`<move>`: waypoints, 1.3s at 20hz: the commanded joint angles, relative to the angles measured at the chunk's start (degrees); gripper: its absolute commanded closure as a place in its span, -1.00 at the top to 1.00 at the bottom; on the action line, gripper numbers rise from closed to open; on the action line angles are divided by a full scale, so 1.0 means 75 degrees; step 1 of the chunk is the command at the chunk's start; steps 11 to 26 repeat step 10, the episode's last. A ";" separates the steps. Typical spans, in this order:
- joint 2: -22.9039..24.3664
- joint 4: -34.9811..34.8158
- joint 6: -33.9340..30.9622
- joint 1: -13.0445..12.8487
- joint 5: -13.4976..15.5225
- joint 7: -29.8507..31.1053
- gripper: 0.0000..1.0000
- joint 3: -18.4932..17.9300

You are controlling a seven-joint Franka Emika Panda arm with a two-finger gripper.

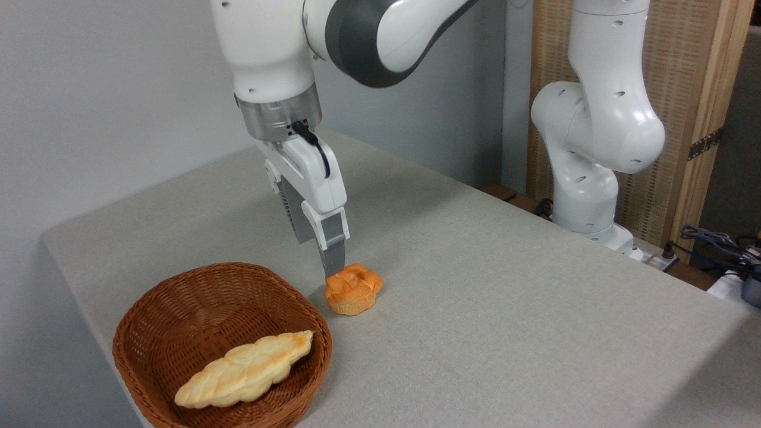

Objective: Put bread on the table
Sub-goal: 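Lower the roll onto the table and open the gripper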

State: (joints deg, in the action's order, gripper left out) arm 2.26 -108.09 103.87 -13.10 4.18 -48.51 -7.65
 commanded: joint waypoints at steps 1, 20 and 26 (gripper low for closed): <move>0.0004 0.0279 0.0073 -0.0058 -0.0159 0.0140 1.00 -0.0257; -0.0055 0.0291 0.0799 -0.0058 -0.0182 0.1148 1.00 -0.0351; -0.0055 0.0291 0.0799 -0.0058 -0.0182 0.1148 1.00 -0.0351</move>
